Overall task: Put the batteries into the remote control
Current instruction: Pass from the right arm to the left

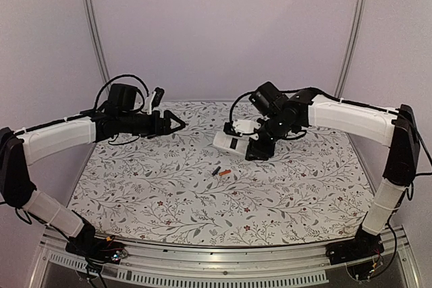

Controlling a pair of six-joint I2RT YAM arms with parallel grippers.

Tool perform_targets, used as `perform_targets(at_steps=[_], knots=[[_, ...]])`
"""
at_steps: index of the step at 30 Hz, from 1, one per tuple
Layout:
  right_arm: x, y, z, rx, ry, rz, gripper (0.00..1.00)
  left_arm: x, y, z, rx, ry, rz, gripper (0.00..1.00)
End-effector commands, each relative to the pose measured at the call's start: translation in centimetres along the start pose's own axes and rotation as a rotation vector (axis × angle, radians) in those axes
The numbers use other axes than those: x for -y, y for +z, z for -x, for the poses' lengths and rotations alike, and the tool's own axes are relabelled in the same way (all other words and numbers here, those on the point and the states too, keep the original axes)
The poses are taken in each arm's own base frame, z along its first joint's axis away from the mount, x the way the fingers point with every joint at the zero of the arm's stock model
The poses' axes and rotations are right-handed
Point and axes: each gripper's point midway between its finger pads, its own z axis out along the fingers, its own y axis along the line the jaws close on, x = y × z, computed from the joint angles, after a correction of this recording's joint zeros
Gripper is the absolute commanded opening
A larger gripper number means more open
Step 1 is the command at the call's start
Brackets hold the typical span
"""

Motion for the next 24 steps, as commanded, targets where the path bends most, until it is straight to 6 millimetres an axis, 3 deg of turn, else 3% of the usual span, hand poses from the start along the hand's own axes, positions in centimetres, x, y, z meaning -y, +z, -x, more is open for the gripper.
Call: perform_targets(at_steps=[1, 9, 16, 24], knots=[[-2.4, -2.5, 1.2, -0.009, -0.118, -0.058, 0.39, 4.4, 0.1, -2.2, -0.098, -0.065, -0.206, 0.84], [-6.4, -4.2, 2.6, -0.027, -0.27, -0.098, 0.38, 8.0, 0.8, -6.7, -0.257, -0.072, -0.313, 0.73], [-7.5, -4.5, 3.2, -0.025, -0.332, -0.119, 0.38, 10.4, 2.3, -10.4, -0.379, -0.02, -0.352, 0.66], [-8.1, -5.4, 3.8, -0.012, -0.377, -0.142, 0.37, 11.2, 2.5, -11.1, -0.408, -0.003, -0.378, 0.53]])
